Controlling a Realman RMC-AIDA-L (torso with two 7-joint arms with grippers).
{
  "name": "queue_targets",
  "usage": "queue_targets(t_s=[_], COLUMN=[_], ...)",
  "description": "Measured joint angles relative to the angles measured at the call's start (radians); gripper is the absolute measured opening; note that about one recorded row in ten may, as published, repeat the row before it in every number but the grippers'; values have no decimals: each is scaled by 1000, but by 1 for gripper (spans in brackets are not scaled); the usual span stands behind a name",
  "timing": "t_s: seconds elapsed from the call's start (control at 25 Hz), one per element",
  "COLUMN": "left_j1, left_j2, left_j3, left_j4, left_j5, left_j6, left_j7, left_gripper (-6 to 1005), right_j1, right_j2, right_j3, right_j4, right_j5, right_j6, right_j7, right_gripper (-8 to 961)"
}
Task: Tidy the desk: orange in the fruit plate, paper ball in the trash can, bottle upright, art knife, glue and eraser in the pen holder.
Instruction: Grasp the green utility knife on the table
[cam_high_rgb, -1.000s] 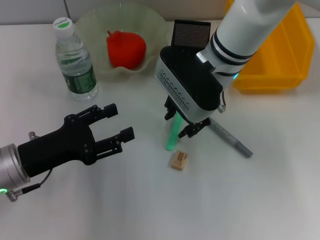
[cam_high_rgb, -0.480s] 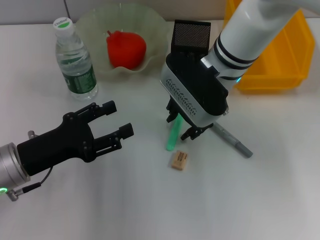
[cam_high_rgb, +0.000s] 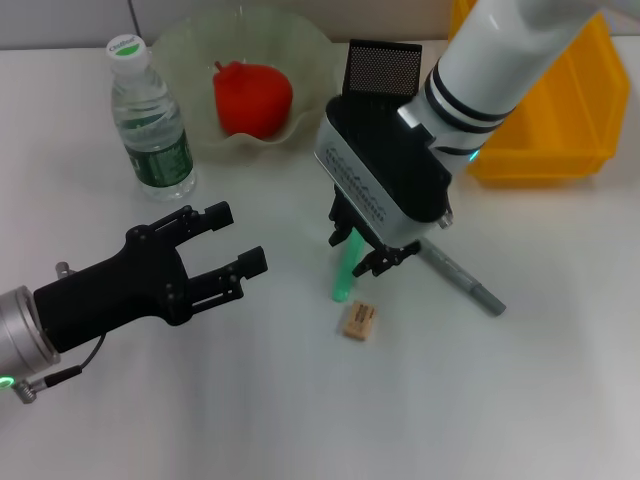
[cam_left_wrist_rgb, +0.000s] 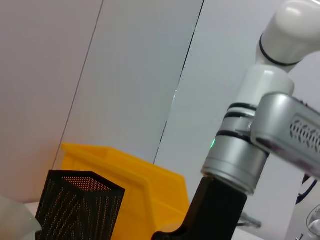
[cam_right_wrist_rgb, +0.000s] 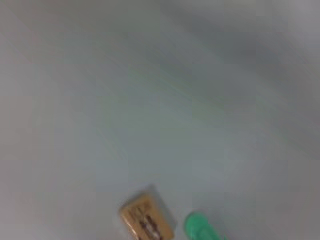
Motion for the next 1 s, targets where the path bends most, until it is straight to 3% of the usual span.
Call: queue_targets(t_s=[0.04, 0.16, 0.24, 0.28, 0.4, 0.56, 0.68, 0.76, 0.8, 0.96, 1.0], left_j1=[0, -1, -4, -5, -9, -11, -19, -19, -21, -23, -25], left_j2=[0, 2, 4, 4, 8, 9, 10, 10, 11, 16, 21], left_j3=[0, 0, 4, 5, 8, 8, 10, 11, 11, 16, 23], left_j4=[0, 0, 4, 6, 14, 38, 71, 83, 103, 124, 134], left_j5=[0, 0, 0, 0, 0, 4, 11, 14, 19, 23, 23], left_j6=[1, 5, 8, 9, 21, 44, 70, 79, 90, 99, 104], left_j7=[0, -1, -7, -9, -15, -29, -60, -70, -87, -105, -123], left_gripper=[796, 796, 796, 796, 796, 796, 796, 796, 796, 796, 796], right_j1=[-14, -53, -152, -152, -250, -305, -456, -492, -562, -647, -711], right_j2=[-3, -8, -7, -7, -4, -6, -4, -5, -5, -5, -5], right_j3=[2, 14, 61, 61, 135, 211, 275, 285, 317, 384, 442], right_j4=[-34, -109, -274, -274, -430, -475, -603, -634, -678, -678, -647], right_j5=[-2, -11, -54, -54, -85, -74, 51, 90, 166, 298, 416], right_j6=[-22, -62, -113, -113, -158, -193, -197, -197, -199, -218, -246], right_j7=[32, 94, 192, 192, 319, 370, 373, 371, 361, 315, 254], right_gripper=[423, 441, 453, 458, 476, 532, 598, 643, 665, 741, 751])
